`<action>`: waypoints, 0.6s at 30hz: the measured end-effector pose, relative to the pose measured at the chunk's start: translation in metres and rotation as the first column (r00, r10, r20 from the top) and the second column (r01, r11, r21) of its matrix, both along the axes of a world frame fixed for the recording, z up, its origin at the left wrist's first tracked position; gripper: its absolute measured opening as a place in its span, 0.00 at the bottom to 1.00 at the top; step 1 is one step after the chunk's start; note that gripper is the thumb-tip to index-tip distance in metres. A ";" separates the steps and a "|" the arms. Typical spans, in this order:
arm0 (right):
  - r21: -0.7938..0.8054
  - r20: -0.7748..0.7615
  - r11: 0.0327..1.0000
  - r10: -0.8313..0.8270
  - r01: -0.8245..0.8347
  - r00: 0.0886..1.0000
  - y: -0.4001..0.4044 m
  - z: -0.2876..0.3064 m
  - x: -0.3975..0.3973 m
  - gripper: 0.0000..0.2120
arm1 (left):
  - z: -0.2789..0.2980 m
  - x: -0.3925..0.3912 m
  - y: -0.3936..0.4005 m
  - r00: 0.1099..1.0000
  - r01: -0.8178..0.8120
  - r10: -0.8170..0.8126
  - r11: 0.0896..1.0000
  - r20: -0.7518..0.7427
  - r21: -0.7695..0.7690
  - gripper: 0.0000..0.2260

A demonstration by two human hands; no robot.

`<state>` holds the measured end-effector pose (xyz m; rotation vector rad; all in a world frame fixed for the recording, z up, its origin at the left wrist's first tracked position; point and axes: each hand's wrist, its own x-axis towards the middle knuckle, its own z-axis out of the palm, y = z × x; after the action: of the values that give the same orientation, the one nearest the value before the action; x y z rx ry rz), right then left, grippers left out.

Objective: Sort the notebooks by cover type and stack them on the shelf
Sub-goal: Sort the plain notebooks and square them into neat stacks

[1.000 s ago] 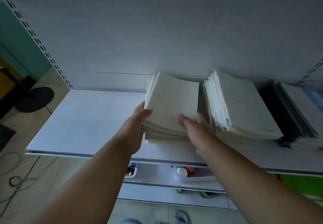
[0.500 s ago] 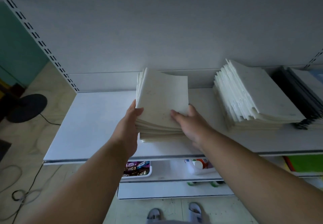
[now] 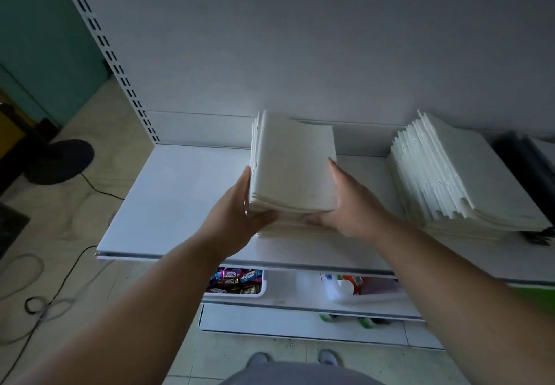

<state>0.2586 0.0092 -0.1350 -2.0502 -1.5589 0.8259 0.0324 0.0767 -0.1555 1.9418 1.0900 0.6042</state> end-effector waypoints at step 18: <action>0.009 0.009 0.998 0.063 -0.063 0.998 0.002 -0.007 0.013 0.61 | -0.007 -0.003 0.008 0.999 0.034 -0.034 0.999 0.007 0.006 0.38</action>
<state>0.2719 0.0112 -0.1421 -2.0104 -1.6365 0.8316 0.0295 0.0851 -0.1622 1.9582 1.0501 0.5962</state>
